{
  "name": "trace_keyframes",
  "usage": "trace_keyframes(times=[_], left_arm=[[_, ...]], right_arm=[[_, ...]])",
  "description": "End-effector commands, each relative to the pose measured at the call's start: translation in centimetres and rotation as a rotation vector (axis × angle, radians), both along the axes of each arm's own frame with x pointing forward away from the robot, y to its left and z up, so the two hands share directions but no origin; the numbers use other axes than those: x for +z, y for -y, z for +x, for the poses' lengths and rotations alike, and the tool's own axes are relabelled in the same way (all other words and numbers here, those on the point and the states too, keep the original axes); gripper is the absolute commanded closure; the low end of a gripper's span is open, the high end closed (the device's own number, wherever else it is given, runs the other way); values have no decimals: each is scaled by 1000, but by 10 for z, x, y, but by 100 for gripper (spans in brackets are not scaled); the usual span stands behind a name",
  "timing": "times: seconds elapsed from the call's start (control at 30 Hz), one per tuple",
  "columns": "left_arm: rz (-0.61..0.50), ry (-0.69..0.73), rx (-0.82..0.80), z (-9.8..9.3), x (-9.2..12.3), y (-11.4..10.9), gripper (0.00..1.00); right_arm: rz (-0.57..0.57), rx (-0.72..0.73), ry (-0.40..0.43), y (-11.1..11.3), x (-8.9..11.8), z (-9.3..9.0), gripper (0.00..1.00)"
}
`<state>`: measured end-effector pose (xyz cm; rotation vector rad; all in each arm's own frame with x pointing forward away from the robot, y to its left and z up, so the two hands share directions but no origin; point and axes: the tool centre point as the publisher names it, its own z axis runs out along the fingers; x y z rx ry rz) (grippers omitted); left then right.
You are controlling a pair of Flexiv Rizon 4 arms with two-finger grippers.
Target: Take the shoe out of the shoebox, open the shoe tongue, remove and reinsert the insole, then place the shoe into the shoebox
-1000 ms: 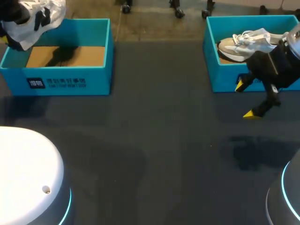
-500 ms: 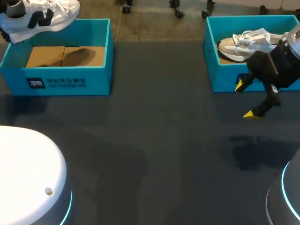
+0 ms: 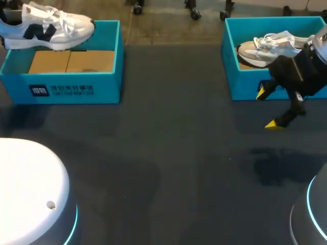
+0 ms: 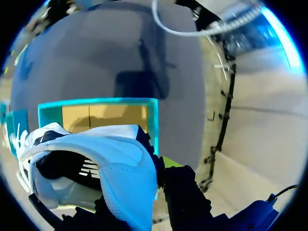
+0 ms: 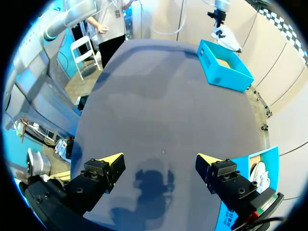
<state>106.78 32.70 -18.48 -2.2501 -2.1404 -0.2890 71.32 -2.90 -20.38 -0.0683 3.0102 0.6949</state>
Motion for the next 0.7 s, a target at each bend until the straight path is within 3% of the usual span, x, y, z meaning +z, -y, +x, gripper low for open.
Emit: trace_keyframes(times=[0.03,0.37,0.7], left_arm=[[-26,14,-282,-7,-5,2,100],[-49,-10,-179,-11,-16,6,100],[-89,-13,-55,-1,-12,5,100]], right_arm=[[-2,0,-1,-1,-1,1,0],[-2,0,-1,-1,-1,1,0],[-2,0,-1,-1,-1,1,0]])
